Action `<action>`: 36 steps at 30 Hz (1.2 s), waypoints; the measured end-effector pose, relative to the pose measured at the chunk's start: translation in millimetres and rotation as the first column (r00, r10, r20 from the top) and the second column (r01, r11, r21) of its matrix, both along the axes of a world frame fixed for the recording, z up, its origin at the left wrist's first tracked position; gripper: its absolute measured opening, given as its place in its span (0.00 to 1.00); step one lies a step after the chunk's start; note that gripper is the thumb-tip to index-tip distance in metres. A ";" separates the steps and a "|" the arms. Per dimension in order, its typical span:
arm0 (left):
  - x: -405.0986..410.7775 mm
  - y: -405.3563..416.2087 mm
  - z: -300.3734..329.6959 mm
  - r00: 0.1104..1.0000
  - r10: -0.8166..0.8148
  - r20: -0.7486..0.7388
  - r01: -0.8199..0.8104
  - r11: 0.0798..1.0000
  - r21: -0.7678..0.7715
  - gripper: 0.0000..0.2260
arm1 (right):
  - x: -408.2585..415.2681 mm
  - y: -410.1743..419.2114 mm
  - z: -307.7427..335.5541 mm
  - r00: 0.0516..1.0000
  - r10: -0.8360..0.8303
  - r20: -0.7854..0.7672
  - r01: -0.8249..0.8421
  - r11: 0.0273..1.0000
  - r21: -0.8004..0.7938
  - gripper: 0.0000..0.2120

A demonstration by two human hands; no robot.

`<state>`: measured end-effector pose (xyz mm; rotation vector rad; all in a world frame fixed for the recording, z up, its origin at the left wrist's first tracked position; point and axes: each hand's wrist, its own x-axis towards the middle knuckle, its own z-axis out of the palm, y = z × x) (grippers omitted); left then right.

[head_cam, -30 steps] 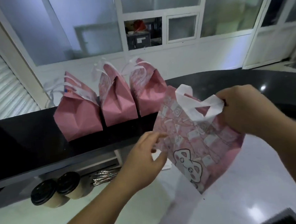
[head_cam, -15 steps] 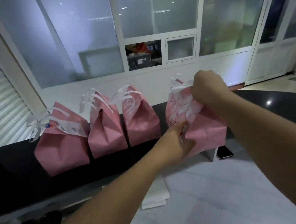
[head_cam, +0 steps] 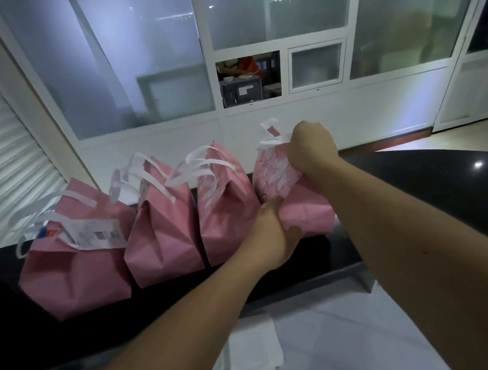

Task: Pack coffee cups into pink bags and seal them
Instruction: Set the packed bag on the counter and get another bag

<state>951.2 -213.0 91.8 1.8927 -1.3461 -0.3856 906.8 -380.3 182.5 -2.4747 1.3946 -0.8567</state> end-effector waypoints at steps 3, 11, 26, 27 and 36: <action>3.4 -8.7 -4.5 0.999 0.024 0.023 -0.024 0.999 0.025 0.30 | 8.3 -13.2 -4.9 1.000 0.003 0.017 -0.004 0.999 0.045 0.13; 4.7 -12.4 -5.7 0.999 0.022 0.030 -0.023 0.999 0.027 0.27 | 12.2 -18.5 -9.6 0.998 0.052 0.038 -0.057 0.989 0.137 0.16; -7.0 93.3 15.4 0.996 0.092 -0.009 -0.090 0.988 0.123 0.32 | -55.7 100.5 -17.5 0.990 0.117 -0.080 -0.110 0.990 0.089 0.22; -8.8 101.9 13.5 0.996 0.094 -0.003 -0.093 0.988 0.122 0.32 | -61.7 113.5 -23.2 0.988 0.130 -0.079 -0.121 0.987 0.101 0.22; -15.2 159.3 -8.3 0.998 0.043 0.040 -0.048 0.988 0.147 0.30 | -110.7 220.3 -82.2 0.984 0.127 -0.124 -0.117 0.989 0.090 0.15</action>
